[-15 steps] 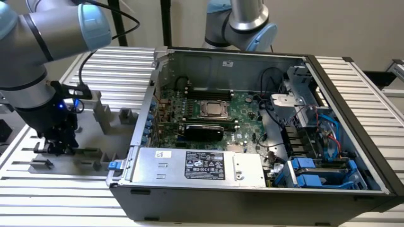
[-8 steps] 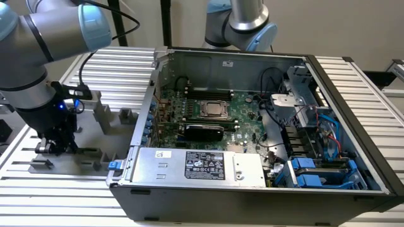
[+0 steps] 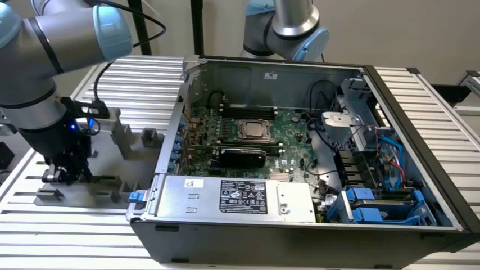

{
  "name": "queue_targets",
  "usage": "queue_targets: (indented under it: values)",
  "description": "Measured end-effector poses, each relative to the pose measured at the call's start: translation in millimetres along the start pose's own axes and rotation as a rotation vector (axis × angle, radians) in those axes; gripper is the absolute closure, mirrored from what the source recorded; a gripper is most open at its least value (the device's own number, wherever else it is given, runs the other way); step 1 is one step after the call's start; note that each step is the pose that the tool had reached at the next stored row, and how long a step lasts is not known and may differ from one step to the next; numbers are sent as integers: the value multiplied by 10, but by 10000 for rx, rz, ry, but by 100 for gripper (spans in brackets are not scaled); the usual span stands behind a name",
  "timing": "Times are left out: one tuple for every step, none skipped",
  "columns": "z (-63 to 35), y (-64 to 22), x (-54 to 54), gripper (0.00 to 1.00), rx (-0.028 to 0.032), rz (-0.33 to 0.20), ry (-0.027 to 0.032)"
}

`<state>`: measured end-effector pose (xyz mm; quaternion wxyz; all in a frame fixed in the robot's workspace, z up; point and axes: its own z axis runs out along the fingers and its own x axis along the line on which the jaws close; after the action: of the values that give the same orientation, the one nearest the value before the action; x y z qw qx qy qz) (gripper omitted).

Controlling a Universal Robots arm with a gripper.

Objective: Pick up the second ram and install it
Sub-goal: 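Pick up the second ram and move it above second insertion slot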

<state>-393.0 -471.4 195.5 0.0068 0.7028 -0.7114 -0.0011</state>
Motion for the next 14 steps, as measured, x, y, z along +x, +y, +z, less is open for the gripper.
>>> queue_targets:
  values:
    - [1,0,0,100,1,2,9]
    - [1,0,0,100,2,4,22]
    - [1,0,-1,100,3,7,41]
    - [1,0,0,100,2,8,62]
    - [0,0,0,100,1,8,83]
    - [0,0,0,100,2,8,101]
    - [0,0,0,100,2,10,118]
    - [0,0,0,100,2,11,132]
    - [0,1,0,100,1,13,139]
    - [-1,1,0,100,0,16,141]
    - [0,0,0,100,1,17,142]
    - [0,0,0,100,2,18,142]
    - [0,0,0,100,1,20,142]
    - [0,0,0,100,2,23,142]
